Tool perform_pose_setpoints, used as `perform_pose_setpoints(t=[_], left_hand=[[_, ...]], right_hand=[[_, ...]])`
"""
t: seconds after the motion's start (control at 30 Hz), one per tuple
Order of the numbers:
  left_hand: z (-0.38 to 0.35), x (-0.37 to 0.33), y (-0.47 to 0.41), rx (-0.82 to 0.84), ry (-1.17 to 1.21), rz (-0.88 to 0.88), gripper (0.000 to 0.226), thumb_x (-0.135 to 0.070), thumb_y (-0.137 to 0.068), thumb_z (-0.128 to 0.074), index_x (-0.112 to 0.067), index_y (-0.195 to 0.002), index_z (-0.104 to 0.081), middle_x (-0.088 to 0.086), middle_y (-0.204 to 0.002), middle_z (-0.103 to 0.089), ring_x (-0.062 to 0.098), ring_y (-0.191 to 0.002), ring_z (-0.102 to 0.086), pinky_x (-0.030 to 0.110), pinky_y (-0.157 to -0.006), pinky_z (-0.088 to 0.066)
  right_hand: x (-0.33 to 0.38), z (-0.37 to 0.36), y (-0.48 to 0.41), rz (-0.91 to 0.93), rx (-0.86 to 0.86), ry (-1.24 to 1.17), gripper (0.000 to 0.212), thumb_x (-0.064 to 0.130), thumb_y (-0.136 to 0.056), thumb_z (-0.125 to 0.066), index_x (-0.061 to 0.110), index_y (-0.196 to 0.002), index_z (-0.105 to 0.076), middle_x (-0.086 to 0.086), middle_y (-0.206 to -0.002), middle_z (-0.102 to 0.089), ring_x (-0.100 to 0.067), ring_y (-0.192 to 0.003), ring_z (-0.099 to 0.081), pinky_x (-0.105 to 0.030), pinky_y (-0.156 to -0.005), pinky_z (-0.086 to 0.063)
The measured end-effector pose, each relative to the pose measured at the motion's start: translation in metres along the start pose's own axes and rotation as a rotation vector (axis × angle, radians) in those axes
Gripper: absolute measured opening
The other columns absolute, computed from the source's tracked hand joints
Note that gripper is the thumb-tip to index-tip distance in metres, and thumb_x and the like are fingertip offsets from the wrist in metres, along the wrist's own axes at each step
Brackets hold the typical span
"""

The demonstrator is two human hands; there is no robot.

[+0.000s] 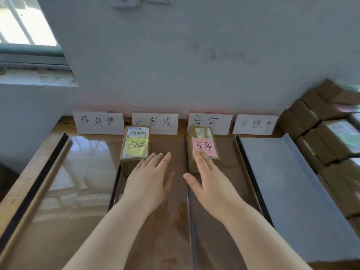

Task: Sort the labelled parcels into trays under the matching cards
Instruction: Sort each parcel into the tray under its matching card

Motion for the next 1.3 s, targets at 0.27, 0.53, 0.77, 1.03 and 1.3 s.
perform_pose_setpoints(t=[0.27, 0.53, 0.77, 1.03, 1.3], left_hand=[[-0.009, -0.170, 0.075, -0.049, -0.015, -0.169, 0.059, -0.051, -0.097, -0.032, -0.032, -0.150, -0.018, -0.008, -0.155, -0.027, 0.011, -0.145, -0.017, 0.031, -0.118, -0.012], [-0.026, -0.308, 0.152, -0.081, 0.020, -0.275, 0.060, -0.054, -0.096, -0.028, -0.036, -0.150, -0.011, -0.012, -0.156, -0.021, 0.008, -0.145, -0.012, 0.028, -0.116, -0.006], [-0.032, -0.375, 0.173, -0.073, 0.036, -0.352, 0.060, -0.053, -0.096, -0.030, -0.034, -0.151, -0.012, -0.011, -0.156, -0.022, 0.008, -0.145, -0.014, 0.027, -0.116, -0.009], [-0.053, -0.412, 0.152, 0.000, 0.045, -0.412, 0.061, -0.052, -0.097, -0.030, -0.034, -0.151, -0.009, -0.012, -0.156, -0.023, 0.007, -0.145, -0.014, 0.029, -0.118, -0.013], [-0.079, -0.459, 0.096, 0.084, 0.109, -0.482, 0.061, -0.051, -0.098, -0.028, -0.034, -0.151, -0.004, -0.012, -0.157, -0.017, 0.006, -0.145, -0.008, 0.028, -0.119, -0.007]], right_hand=[[-0.089, 0.079, 0.144, -0.075, -0.111, -0.026, 0.075, 0.061, -0.081, -0.025, 0.043, -0.147, 0.005, 0.027, -0.150, 0.012, -0.004, -0.145, -0.004, -0.020, -0.110, -0.018], [-0.176, 0.150, 0.286, -0.146, -0.238, -0.044, 0.076, 0.061, -0.080, -0.024, 0.039, -0.148, 0.004, 0.022, -0.156, 0.002, -0.001, -0.144, -0.004, -0.013, -0.103, -0.012], [-0.220, 0.182, 0.354, -0.196, -0.327, -0.071, 0.077, 0.060, -0.080, -0.026, 0.035, -0.150, -0.005, 0.019, -0.157, -0.006, 0.003, -0.140, -0.009, -0.010, -0.101, -0.013], [-0.256, 0.209, 0.374, -0.219, -0.507, -0.115, 0.075, 0.065, -0.081, -0.029, 0.032, -0.148, -0.019, 0.023, -0.144, -0.022, 0.014, -0.128, -0.013, -0.001, -0.099, -0.013], [-0.329, 0.256, 0.356, -0.400, -0.634, -0.089, 0.058, 0.033, -0.093, -0.048, 0.021, -0.146, -0.031, 0.003, -0.150, -0.034, -0.015, -0.137, -0.031, -0.024, -0.104, -0.028]])
Point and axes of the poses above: each hand's wrist, its own y-axis away from the middle knuckle, its own z-axis out of the back of the hand, x = y × z, the point moved 5 cm from there along -y, towards the middle knuckle
